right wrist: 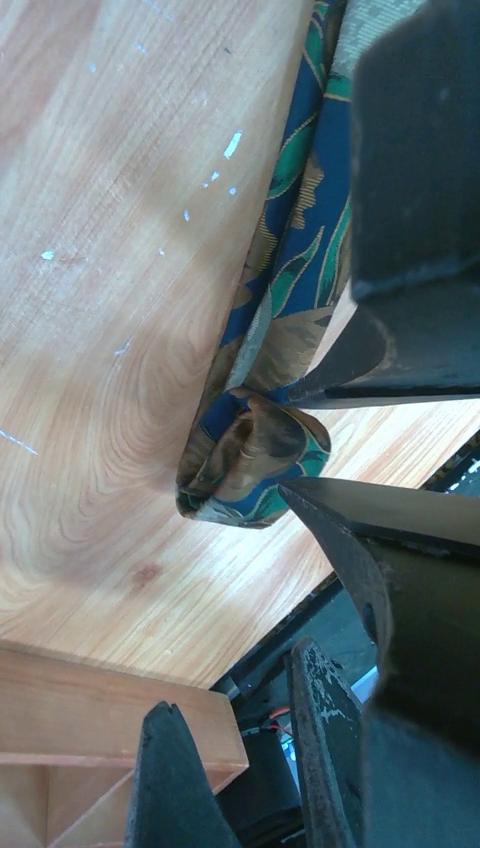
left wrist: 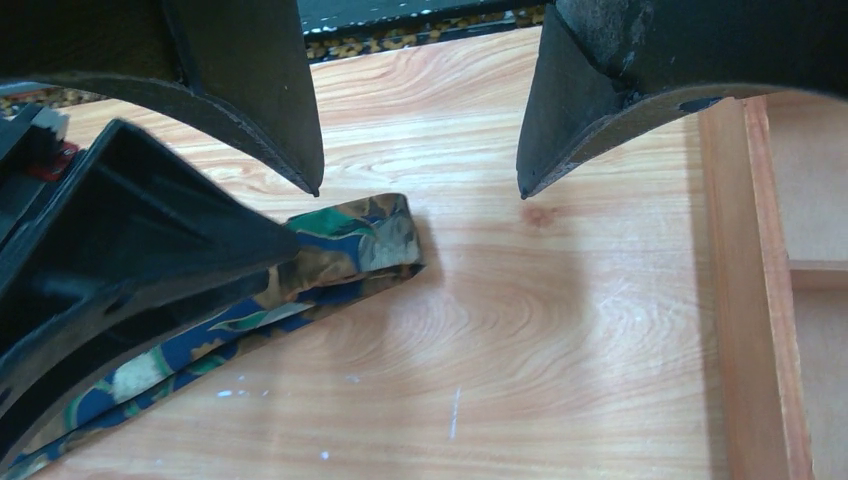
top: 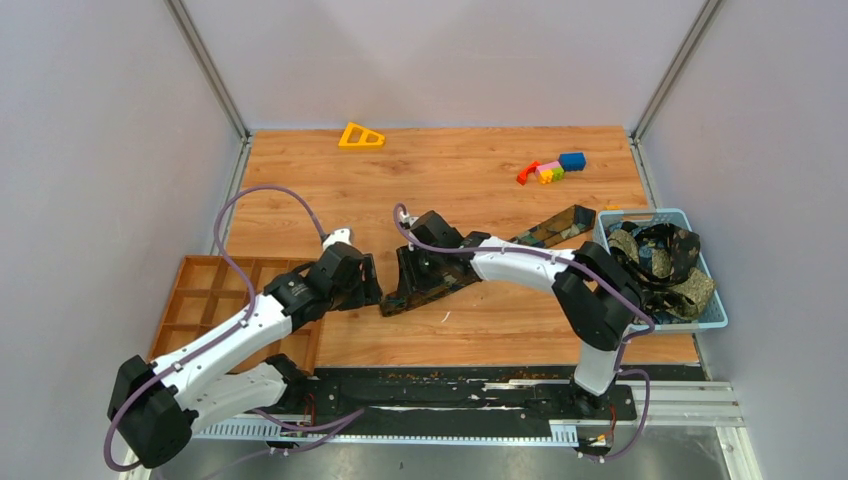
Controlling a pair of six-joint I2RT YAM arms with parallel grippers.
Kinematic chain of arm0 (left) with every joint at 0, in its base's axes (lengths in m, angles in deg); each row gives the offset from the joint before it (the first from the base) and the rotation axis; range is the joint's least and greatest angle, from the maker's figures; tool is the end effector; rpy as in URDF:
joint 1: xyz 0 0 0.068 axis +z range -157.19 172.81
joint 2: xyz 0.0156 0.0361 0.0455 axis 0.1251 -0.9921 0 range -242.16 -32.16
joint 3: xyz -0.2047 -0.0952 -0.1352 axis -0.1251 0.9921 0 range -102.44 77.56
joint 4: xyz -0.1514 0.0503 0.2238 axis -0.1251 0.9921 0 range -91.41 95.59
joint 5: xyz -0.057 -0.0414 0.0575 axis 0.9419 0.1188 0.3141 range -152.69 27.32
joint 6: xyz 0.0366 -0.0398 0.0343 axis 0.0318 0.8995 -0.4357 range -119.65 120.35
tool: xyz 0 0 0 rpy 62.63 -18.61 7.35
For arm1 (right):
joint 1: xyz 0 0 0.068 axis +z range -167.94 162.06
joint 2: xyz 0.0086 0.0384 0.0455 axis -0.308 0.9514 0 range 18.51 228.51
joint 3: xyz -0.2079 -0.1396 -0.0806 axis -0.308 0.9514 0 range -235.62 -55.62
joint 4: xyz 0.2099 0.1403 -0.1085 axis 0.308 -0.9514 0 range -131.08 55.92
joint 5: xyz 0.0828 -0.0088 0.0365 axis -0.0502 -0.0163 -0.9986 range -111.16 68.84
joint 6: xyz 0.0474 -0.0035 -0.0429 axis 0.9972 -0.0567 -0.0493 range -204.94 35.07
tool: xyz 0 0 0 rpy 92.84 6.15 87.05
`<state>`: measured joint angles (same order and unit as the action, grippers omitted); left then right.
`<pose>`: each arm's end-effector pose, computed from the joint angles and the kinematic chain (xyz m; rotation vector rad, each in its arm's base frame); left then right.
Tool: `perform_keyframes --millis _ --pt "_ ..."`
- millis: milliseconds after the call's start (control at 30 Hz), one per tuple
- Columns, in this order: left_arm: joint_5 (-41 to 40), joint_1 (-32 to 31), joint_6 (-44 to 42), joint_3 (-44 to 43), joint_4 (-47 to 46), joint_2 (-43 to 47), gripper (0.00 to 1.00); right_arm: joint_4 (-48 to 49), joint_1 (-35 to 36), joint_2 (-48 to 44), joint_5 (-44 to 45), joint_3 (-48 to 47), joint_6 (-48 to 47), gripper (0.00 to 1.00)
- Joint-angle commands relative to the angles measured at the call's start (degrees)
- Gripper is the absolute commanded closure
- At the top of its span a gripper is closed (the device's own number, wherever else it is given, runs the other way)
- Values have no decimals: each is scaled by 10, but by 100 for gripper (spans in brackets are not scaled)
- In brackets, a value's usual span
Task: Roll the ties
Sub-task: Roll the tie at the center of the board.
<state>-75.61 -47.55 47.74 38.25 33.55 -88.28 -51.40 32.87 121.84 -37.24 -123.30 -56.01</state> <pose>0.1744 -0.1339 0.2107 -0.2496 2.4713 -0.3935 0.2405 0.3167 0.1611 -0.6350 2.6150 0.8683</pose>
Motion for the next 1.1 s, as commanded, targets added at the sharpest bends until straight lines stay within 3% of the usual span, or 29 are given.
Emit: perform_keyframes --millis 0,233,600,1067 --pt "-15 3 -16 22 -13 24 24 -10 0 17 -1 -27 -12 70" --pt "-29 10 -42 -4 -16 -35 32 -15 -1 29 12 -27 -19 79" --pt "9 37 -89 -57 -46 -160 44 -19 -8 54 22 -36 -34 83" --pt "73 37 -49 35 -107 -69 36 -21 -20 83 18 -37 -54 86"
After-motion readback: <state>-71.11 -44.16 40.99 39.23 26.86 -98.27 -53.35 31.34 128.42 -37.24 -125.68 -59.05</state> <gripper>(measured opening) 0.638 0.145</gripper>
